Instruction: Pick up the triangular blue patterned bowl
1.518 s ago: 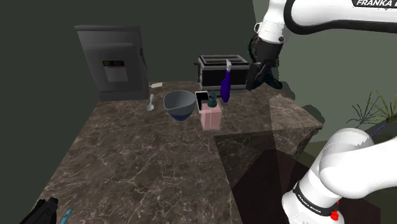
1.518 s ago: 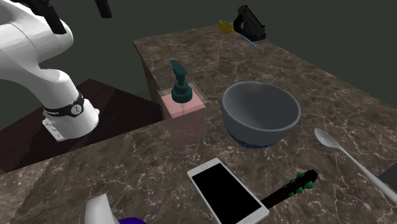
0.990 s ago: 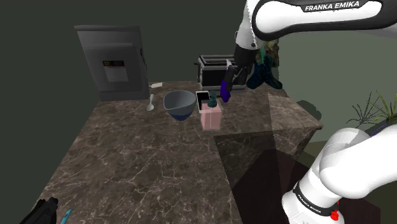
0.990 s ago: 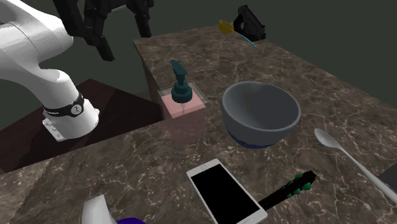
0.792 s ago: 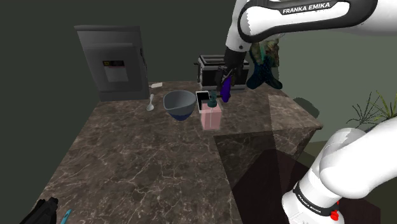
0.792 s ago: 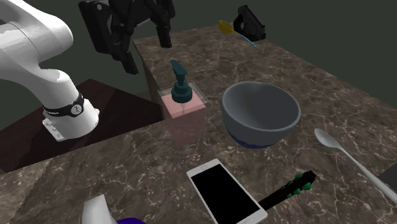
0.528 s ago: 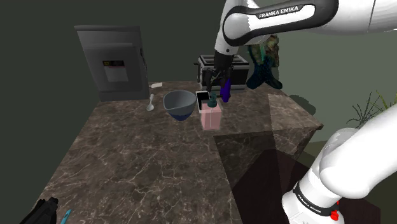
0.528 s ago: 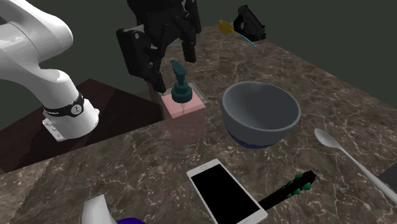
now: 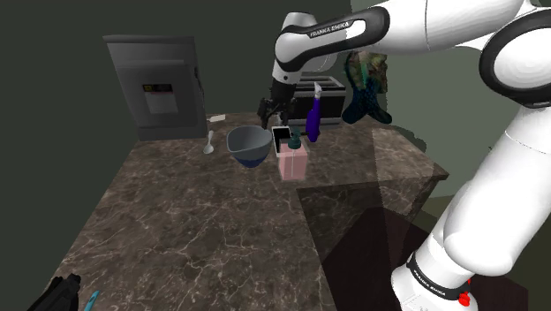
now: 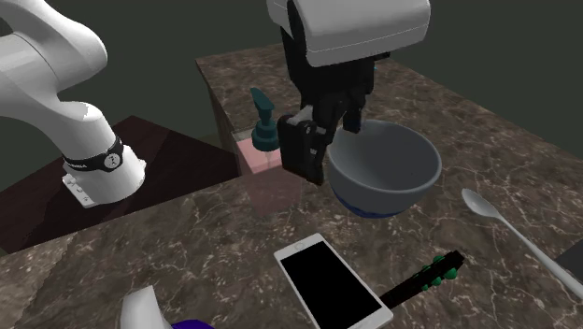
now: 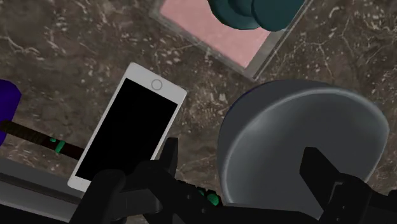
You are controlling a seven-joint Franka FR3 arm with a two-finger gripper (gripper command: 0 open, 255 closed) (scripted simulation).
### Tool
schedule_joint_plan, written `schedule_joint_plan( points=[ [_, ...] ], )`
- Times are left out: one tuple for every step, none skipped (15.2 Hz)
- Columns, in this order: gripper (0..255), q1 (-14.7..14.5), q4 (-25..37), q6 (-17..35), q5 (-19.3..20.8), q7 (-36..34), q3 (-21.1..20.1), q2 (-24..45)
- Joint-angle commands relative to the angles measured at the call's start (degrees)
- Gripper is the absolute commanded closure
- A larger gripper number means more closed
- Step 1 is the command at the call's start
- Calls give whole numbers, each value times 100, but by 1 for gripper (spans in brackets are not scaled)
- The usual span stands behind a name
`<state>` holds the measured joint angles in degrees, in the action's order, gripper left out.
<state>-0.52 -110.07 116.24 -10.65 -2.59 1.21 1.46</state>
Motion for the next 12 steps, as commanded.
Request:
schedule_joint_plan(
  points=[
    [0,12,410,29,-136,-32,8,452],
    [0,16,512,32,-166,-41,7,560],
    [0,16,457,103,-174,-27,4,577],
    [0,15,403,174,-182,-12,3,595],
    [0,14,350,245,-190,3,1,614],
    [0,13,299,315,-199,19,-1,635],
    [0,12,249,386,-208,34,-3,656],
    [0,12,200,455,-217,50,-5,679],
    [0,11,153,525,-227,65,-7,702],
    [0,10,127,565,-232,75,-8,717],
    [0,10,126,565,-232,74,-8,716],
    [255,9,124,560,-231,70,-9,708]
  ],
)
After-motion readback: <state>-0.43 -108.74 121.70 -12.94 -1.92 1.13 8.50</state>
